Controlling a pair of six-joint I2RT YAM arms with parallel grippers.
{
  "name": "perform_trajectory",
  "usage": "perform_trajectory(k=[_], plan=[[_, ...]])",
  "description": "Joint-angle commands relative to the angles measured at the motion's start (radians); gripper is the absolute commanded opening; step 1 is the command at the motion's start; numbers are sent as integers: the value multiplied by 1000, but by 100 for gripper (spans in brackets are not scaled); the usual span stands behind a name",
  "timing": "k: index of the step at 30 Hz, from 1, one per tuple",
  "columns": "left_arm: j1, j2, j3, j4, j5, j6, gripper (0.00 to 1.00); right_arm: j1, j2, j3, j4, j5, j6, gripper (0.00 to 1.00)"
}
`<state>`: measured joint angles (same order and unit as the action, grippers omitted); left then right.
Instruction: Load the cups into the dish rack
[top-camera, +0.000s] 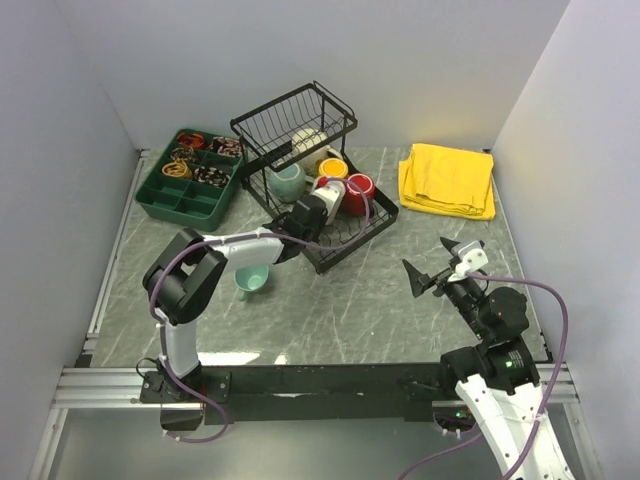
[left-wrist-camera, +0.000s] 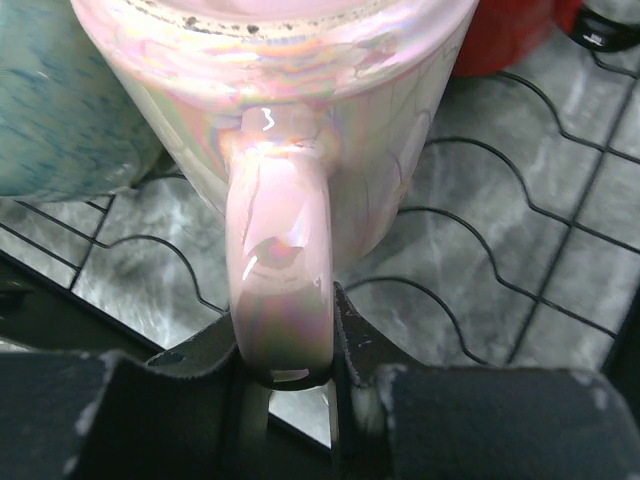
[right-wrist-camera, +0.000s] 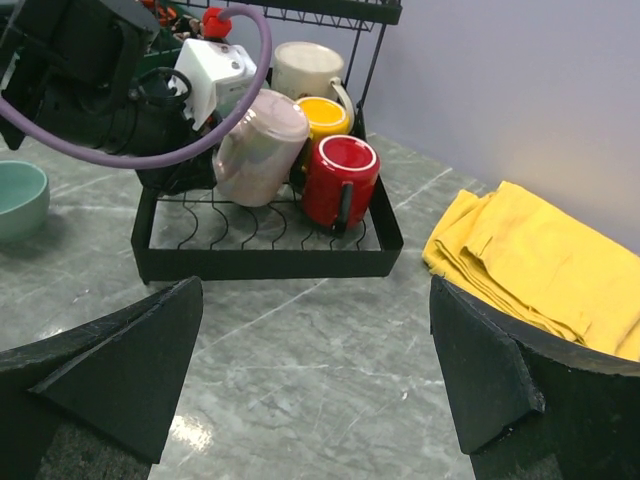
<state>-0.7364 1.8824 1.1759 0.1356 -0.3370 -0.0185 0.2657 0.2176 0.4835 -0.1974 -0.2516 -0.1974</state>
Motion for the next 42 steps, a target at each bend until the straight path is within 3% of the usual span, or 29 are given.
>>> perform_trajectory(k=[1, 5, 6, 12, 23, 26, 27, 33, 38, 40, 42], plan=[[31, 9, 44, 98, -22, 25, 1, -13, 0, 3, 29, -11, 18, 100], [43, 9, 24, 87, -42, -27, 8, -14, 5, 3, 29, -17, 18, 100], [48, 6, 19, 84, -45, -40, 17, -16, 5, 3, 30, -18, 18, 100], [58, -11, 31, 21, -45, -74, 45, -19, 17, 6, 35, -26, 24, 100], [48, -123, 13, -10, -14, -52, 61, -25, 8, 26, 0, -44, 4, 100], [28, -199, -5, -37, 48, -9, 66, -25, 9, 43, -43, -110, -33, 100], [17, -248, -28, -37, 65, 8, 72, -26, 9, 47, -56, -135, -60, 100], [5, -444, -113, -79, 177, -26, 76, -36, 29, 95, -138, -277, -122, 100], [0, -707, -219, -122, 145, -112, 80, -62, 112, 156, -236, -319, -145, 100], [0, -790, -277, -157, 138, -162, 98, -85, 197, 206, -316, -363, -175, 100], [8, -899, -327, -191, 128, -227, 96, -95, 265, 246, -371, -394, -209, 100]])
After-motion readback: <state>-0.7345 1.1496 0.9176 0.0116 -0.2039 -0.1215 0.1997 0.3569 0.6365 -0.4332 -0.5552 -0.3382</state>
